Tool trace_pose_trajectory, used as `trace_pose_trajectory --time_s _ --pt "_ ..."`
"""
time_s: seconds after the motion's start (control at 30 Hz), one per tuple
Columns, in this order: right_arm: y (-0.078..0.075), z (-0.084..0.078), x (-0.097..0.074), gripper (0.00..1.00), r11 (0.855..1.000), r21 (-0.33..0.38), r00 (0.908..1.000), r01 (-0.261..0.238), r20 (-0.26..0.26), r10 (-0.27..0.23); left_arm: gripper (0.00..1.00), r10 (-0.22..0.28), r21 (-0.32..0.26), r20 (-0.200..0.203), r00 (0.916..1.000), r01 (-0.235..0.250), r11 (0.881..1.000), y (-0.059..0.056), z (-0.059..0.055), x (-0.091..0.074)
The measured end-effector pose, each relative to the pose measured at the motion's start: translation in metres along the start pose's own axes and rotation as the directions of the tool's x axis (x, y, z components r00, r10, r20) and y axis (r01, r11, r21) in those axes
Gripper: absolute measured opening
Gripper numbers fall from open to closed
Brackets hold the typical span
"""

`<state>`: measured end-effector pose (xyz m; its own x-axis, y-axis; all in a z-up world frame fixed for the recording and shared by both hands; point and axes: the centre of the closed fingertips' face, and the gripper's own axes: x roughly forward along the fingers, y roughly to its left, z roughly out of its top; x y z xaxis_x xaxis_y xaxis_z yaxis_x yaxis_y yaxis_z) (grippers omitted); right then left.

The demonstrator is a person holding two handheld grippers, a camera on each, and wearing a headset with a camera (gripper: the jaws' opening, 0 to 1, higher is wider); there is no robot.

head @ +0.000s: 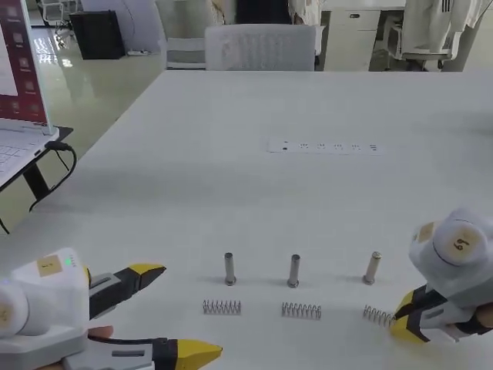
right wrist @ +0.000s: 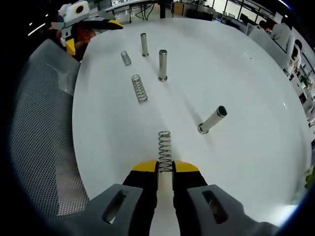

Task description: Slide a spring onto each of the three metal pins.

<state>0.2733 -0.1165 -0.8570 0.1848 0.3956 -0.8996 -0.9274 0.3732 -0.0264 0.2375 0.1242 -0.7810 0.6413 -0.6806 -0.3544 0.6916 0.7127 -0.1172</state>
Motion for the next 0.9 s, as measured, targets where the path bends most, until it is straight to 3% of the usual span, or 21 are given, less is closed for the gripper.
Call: trace_pose_trajectory --time_s 0.2,0.6,0.9 --pt "0.002 0.006 -0.005 0.08 1.0 -0.001 0.9998 0.008 0.017 -0.008 0.84 -0.007 0.006 -0.008 0.9999 0.007 1.0 -0.003 -0.002 -0.002" --pt "0.013 0.021 -0.023 0.08 0.999 -0.032 0.9991 0.005 0.041 -0.004 0.77 -0.062 0.03 0.006 0.9981 0.061 0.998 -0.016 0.011 0.0" --pt "0.026 0.054 -0.037 0.08 0.995 -0.099 0.9963 -0.016 0.083 0.025 0.67 -0.1 0.06 -0.004 0.995 0.1 0.993 -0.021 0.021 0.005"
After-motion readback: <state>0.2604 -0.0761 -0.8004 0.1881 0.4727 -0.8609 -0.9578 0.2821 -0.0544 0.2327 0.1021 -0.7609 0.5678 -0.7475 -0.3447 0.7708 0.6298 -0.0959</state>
